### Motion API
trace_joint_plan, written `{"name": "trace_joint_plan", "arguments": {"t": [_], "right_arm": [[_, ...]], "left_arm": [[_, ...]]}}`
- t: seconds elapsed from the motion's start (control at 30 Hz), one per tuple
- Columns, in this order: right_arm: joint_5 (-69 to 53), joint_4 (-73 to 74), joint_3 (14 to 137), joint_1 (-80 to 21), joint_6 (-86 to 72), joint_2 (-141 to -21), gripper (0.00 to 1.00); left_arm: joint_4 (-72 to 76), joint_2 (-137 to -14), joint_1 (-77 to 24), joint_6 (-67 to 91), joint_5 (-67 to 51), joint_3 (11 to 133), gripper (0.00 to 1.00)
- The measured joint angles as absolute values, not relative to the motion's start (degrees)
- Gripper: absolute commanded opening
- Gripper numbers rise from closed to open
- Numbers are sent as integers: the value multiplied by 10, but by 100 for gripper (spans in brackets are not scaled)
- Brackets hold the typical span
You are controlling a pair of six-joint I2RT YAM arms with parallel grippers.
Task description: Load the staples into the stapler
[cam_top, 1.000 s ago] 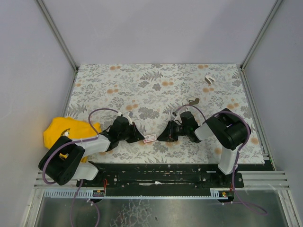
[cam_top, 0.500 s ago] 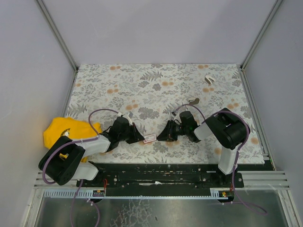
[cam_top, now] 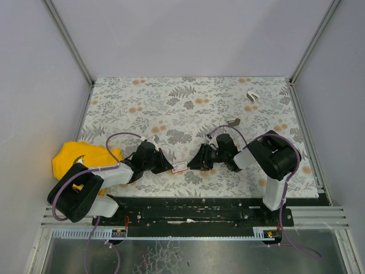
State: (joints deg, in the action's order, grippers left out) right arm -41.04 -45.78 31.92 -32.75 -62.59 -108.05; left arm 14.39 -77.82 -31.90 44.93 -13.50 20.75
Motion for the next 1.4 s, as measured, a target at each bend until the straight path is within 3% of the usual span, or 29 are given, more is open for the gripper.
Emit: {"name": "trace_joint_plan", "arguments": {"t": [0.23, 0.5, 1.23, 1.4], "right_arm": [[-404, -461, 319, -328, -634, -1079, 41], [-395, -458, 319, -329, -636, -1079, 27], [-394, -453, 323, -341, -636, -1089, 18], [-391, -458, 326, -344, -638, -1094, 3]], "left_arm": [[144, -778, -322, 451, -135, 208, 0], [144, -778, -322, 451, -131, 208, 0], [144, -778, -322, 451, -131, 208, 0], [144, -778, -322, 451, -131, 208, 0]]}}
